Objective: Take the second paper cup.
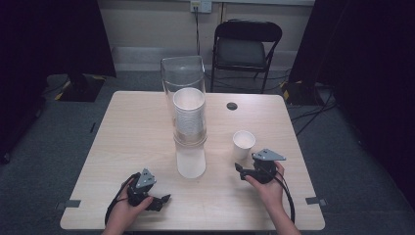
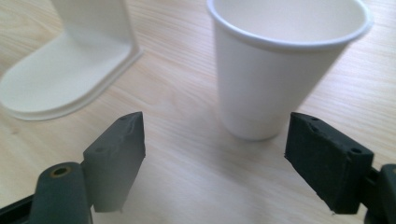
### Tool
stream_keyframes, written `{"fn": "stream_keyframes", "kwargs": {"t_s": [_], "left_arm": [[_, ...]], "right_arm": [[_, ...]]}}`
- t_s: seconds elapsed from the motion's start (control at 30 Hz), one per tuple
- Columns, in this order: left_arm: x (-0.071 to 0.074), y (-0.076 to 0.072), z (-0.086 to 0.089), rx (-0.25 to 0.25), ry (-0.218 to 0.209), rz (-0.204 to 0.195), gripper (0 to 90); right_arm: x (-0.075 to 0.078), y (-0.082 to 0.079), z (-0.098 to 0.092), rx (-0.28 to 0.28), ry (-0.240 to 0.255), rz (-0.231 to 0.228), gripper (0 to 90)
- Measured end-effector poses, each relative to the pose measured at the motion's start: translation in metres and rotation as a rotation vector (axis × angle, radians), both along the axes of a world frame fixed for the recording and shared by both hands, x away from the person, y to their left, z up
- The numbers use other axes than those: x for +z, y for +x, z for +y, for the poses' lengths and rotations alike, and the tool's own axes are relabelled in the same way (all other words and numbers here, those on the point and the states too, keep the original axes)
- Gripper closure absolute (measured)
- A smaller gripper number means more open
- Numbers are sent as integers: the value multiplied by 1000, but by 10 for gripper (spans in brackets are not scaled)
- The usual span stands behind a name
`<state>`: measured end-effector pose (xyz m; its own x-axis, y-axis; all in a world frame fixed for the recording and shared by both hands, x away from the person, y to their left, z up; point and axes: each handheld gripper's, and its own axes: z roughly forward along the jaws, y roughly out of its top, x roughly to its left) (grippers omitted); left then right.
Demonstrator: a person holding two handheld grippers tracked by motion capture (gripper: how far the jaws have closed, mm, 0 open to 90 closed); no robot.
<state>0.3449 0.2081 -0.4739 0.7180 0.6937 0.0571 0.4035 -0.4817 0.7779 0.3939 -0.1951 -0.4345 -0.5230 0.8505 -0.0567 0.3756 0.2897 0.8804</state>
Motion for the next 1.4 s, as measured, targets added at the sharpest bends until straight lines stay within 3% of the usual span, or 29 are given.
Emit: {"fn": "stream_keyframes", "kwargs": {"t_s": [0.37, 0.4, 0.77, 1.23, 1.4], "left_arm": [[0, 0, 0, 0, 0, -1, 65], [0, 0, 0, 0, 0, 0, 65], [0, 0, 0, 1, -1, -1, 65], [0, 0, 0, 0, 1, 0, 65], [0, 0, 0, 0, 0, 0, 65]], "right_arm": [[2, -7, 31, 86, 14, 7, 189], [2, -7, 41, 107, 15, 5, 193], [13, -3, 80, 183, 17, 2, 195], [25, 5, 109, 233, 43, -16, 208], [28, 10, 119, 238, 54, -52, 216]]}}
